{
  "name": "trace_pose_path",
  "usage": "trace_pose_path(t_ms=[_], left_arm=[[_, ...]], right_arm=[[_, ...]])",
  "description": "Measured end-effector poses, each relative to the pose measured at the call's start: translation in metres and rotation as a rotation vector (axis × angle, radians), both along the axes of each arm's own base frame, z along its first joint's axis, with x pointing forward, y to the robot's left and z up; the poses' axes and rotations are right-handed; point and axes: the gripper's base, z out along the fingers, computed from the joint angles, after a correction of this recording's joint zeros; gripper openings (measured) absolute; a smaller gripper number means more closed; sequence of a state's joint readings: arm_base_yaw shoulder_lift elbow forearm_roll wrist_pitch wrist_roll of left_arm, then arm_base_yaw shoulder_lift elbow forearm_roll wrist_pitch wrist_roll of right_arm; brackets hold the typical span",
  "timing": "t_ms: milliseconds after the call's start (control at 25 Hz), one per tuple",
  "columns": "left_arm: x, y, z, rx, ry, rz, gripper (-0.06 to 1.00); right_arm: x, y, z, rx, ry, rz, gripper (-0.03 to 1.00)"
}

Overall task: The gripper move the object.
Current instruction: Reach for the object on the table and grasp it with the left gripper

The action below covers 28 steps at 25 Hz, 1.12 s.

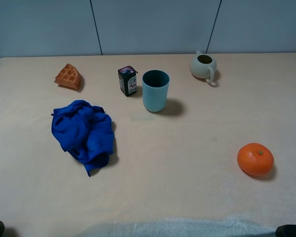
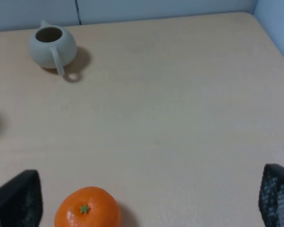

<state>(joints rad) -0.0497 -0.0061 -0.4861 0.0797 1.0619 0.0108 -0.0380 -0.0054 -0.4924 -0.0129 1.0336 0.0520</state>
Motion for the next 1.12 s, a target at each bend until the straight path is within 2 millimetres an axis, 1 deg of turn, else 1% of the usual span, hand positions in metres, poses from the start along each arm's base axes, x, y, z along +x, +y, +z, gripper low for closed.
trace_pose_path(t_ms=[1120], left_arm=[[-0.0006, -0.0002, 0.0015, -0.012, -0.005, 0.005, 0.99]], right_arm=[[0.0, 0.0, 0.0, 0.0, 0.0, 0.0, 0.69]])
